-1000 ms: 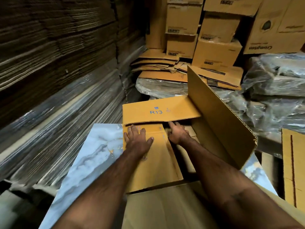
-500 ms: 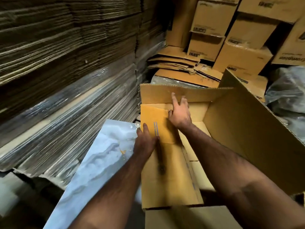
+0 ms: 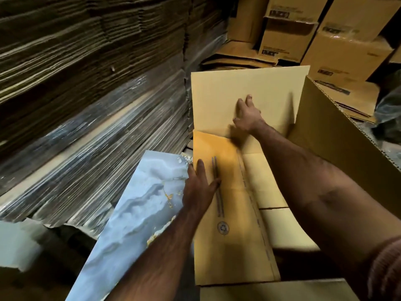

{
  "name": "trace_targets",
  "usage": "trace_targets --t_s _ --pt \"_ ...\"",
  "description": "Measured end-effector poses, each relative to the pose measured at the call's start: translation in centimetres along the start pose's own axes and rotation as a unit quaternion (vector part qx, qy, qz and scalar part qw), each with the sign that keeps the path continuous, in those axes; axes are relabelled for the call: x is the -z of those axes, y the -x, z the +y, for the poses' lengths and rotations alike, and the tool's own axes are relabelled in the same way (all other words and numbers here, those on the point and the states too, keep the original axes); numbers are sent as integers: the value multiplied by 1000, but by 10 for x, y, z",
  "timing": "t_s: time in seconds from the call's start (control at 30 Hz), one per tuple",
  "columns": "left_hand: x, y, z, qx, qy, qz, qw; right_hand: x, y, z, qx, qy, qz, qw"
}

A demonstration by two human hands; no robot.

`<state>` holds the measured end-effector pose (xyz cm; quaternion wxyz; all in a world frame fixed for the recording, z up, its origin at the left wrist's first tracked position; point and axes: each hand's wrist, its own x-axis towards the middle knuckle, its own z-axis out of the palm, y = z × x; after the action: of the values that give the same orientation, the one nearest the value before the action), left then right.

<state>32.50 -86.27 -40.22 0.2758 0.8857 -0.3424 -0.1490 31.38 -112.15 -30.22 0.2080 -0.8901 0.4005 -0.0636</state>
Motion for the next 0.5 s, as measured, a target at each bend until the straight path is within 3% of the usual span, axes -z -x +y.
trace_targets --t_s 0.1,0.17,0.33,0.4,0.5 --pt "2 3 4 4 -17 11 1000 -9 32 11 60 -55 89 993" --pt "5 4 5 8 -16 16 1000 -27 65 22 36 -109 110 987" --pt "12 8 9 20 19 10 1000 -77 159 60 -144 -217 -19 965" --pt "16 12 12 12 25 -1 1000 -76 193 70 -200 -303 -86 928" --pt "25 13 18 -1 15 -32 999 -61 232 75 -253 -485 -163 821"
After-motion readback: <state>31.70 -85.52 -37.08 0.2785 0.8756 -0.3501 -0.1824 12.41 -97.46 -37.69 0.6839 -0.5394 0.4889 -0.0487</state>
